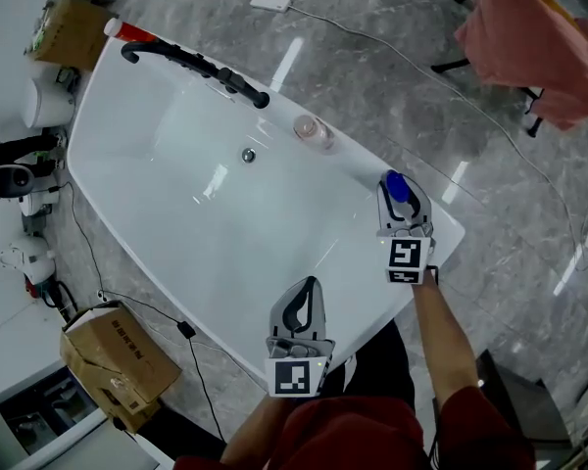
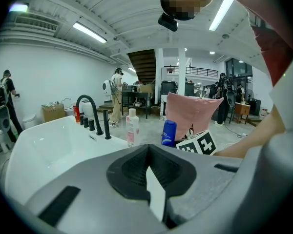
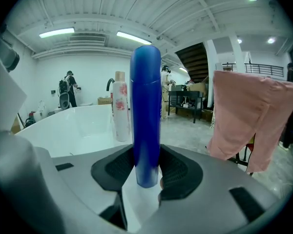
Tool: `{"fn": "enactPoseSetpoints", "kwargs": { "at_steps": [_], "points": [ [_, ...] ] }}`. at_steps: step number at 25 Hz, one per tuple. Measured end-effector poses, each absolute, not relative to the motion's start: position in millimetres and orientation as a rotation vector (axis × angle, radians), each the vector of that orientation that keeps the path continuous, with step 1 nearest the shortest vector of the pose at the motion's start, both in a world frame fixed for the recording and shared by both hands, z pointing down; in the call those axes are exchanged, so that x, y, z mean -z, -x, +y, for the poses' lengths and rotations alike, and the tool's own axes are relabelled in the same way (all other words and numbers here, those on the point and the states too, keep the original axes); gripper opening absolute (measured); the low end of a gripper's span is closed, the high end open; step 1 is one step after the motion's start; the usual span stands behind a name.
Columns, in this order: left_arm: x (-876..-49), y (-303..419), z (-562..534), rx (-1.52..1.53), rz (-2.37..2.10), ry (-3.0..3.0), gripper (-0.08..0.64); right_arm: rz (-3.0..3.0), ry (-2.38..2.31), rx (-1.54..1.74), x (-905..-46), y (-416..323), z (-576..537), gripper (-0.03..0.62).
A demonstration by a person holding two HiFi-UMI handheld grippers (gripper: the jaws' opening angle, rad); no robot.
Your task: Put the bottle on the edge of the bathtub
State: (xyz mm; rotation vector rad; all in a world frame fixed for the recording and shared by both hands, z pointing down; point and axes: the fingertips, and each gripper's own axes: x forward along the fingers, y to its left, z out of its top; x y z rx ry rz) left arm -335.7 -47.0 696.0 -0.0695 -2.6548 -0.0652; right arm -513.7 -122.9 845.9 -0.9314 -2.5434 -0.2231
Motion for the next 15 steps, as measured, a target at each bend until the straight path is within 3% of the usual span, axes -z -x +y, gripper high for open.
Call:
{"fn": "enactPoseSetpoints", "kwargs": {
  "at_steps": [5,8,15],
  "points": [
    [-694,339,-51,0.060,-2.665,0.047,0.004,-2.512,0.938,0.223,-849,515,-123,0.156],
    [-690,338,-49,0.059,-2.671,0.046,0.003,-2.462,0.953,0.222,-854,511,-121,0.217],
    [-678,329,-43,0.045,-2.700,0.041,0.004,-2.423,0.915,0.214,-852,480,-137,0.227]
  ]
}}
